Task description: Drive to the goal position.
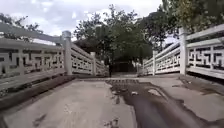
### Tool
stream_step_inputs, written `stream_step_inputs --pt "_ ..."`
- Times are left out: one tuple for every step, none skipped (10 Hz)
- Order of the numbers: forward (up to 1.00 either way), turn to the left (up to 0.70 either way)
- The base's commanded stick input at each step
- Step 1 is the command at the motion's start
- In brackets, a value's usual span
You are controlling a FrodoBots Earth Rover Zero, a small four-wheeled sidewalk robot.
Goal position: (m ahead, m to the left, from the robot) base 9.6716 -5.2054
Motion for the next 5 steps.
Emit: stream_step_inputs --pt "0.70 0.00" --pt "0.70 0.00" --pt "0.70 0.00" --pt "0.70 0.00" --pt "0.70 0.00"
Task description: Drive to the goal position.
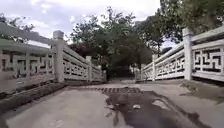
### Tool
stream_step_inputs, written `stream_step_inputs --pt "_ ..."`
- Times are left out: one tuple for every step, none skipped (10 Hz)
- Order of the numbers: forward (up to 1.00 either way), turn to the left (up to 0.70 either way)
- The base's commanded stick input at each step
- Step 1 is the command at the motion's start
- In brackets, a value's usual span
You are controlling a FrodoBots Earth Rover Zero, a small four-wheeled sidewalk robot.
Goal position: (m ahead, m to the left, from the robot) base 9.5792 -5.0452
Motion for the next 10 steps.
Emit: stream_step_inputs --pt "0.70 0.00" --pt "0.70 0.00" --pt "0.70 0.00" --pt "0.70 0.00" --pt "0.70 0.00" --pt "0.70 0.00" --pt "0.70 0.00" --pt "0.70 0.00" --pt "0.70 0.00" --pt "0.70 0.00"
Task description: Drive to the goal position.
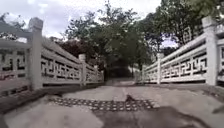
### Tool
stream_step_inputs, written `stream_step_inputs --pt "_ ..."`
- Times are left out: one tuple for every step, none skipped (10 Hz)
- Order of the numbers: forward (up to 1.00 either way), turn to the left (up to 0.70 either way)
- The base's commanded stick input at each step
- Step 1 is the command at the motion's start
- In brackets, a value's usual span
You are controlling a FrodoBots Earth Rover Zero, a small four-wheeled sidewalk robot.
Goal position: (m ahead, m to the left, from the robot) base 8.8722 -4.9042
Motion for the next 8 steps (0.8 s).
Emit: stream_step_inputs --pt "0.70 0.00" --pt "0.70 0.00" --pt "0.70 -0.14" --pt "0.70 -0.14" --pt "0.70 -0.14" --pt "0.70 -0.14" --pt "0.70 -0.14" --pt "0.70 0.00"
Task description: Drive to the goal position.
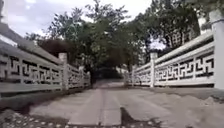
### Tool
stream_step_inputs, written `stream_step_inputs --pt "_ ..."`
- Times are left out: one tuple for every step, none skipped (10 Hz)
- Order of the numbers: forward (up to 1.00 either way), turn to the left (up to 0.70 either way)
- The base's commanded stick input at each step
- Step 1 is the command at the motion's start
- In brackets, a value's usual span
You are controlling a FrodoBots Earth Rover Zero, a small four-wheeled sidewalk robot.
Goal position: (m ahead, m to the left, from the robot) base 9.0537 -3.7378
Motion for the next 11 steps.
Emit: stream_step_inputs --pt "0.70 0.00" --pt "0.70 0.00" --pt "0.70 0.00" --pt "0.70 0.00" --pt "0.70 0.00" --pt "0.70 0.00" --pt "0.70 0.00" --pt "0.70 0.00" --pt "0.70 0.00" --pt "0.70 0.00" --pt "0.70 0.00"
